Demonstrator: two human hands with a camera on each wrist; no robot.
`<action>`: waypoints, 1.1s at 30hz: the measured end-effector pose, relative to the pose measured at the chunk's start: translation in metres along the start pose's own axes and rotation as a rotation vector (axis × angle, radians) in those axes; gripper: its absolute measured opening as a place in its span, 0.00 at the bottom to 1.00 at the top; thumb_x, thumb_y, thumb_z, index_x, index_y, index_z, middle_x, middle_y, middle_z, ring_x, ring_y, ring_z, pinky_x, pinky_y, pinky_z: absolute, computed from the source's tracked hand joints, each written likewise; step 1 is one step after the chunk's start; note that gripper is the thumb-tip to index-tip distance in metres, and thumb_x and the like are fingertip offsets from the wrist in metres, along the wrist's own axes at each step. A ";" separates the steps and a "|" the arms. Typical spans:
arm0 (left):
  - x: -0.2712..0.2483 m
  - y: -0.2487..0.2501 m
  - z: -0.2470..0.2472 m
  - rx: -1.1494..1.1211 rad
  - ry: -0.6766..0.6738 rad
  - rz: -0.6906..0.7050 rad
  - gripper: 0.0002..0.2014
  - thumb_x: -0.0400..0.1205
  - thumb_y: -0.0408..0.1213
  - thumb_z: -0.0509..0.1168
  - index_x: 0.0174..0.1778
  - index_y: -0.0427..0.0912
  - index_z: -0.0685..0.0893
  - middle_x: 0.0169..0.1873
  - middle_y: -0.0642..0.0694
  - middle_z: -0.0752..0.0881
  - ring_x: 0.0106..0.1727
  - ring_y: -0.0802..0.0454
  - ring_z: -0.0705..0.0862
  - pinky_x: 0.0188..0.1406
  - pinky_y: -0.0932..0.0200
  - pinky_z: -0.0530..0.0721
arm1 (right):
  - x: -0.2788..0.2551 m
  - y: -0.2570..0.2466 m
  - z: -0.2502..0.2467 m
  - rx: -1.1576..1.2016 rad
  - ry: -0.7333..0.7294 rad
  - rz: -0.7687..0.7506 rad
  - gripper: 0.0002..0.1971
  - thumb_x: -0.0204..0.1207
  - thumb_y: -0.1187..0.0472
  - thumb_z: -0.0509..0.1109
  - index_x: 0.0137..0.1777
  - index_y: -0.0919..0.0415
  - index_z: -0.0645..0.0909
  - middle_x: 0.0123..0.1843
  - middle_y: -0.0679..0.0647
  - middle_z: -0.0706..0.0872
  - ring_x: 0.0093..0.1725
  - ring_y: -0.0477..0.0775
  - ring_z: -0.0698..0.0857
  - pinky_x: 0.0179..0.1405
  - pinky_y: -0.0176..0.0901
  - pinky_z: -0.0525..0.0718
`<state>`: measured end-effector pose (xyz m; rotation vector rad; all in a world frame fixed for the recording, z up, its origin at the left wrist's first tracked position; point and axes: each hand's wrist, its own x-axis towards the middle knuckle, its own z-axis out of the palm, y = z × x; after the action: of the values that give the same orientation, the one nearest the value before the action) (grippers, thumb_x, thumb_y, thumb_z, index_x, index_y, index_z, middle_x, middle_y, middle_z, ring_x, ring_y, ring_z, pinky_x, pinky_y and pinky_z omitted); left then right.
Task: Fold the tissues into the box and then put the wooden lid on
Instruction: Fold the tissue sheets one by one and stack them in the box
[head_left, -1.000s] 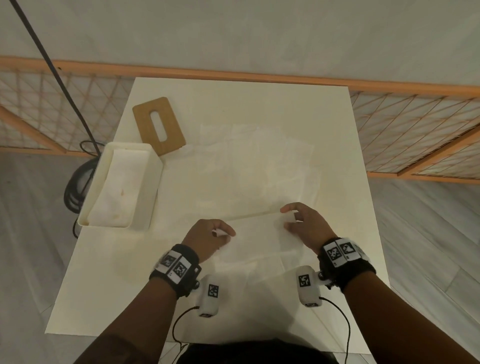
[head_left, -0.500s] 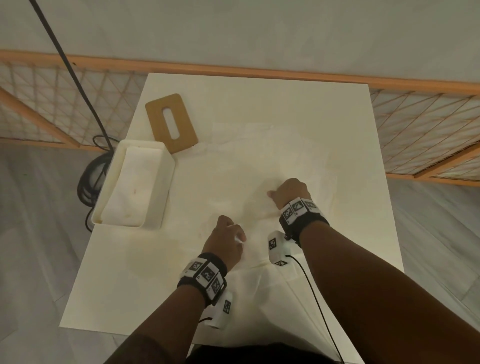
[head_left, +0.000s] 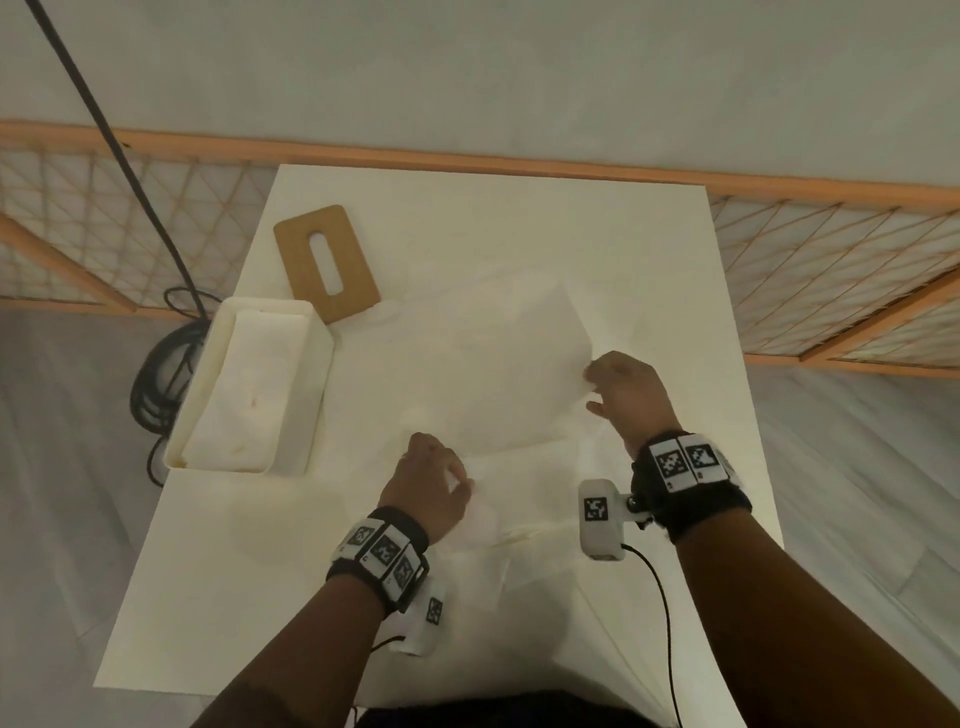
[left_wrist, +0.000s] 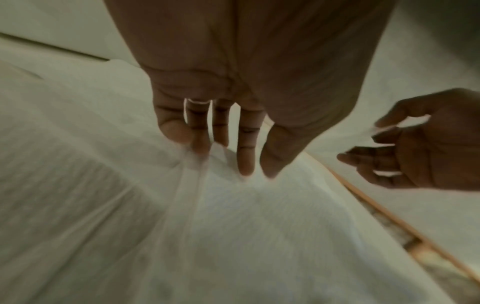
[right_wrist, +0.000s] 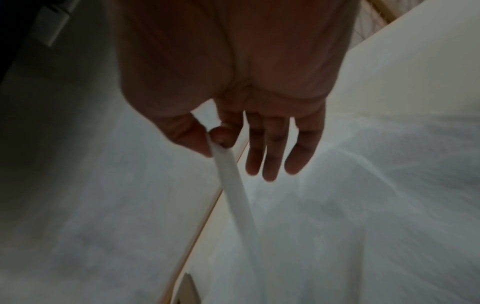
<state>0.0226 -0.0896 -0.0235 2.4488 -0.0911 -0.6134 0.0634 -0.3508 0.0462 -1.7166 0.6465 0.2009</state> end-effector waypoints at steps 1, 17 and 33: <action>0.001 0.004 -0.005 -0.037 0.096 0.006 0.07 0.82 0.51 0.71 0.43 0.53 0.83 0.62 0.54 0.72 0.63 0.50 0.79 0.70 0.51 0.77 | -0.005 -0.006 -0.005 0.095 -0.082 0.003 0.06 0.65 0.56 0.68 0.31 0.56 0.77 0.37 0.55 0.82 0.44 0.59 0.82 0.55 0.54 0.85; 0.017 0.059 -0.032 -0.944 -0.121 0.022 0.19 0.75 0.43 0.81 0.57 0.35 0.90 0.53 0.37 0.93 0.57 0.31 0.90 0.63 0.29 0.86 | -0.030 -0.016 -0.061 0.513 -0.513 0.188 0.22 0.82 0.43 0.65 0.58 0.61 0.88 0.56 0.62 0.91 0.54 0.64 0.91 0.51 0.56 0.87; 0.007 0.017 -0.054 -0.576 -0.124 0.066 0.13 0.85 0.27 0.67 0.57 0.47 0.93 0.55 0.50 0.93 0.61 0.46 0.90 0.66 0.37 0.85 | -0.029 0.026 -0.040 -0.034 -0.430 0.046 0.13 0.80 0.81 0.63 0.50 0.68 0.86 0.52 0.64 0.92 0.51 0.63 0.91 0.51 0.51 0.90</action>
<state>0.0544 -0.0759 0.0218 1.8464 -0.0373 -0.6553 0.0174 -0.3830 0.0480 -1.6222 0.3643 0.5971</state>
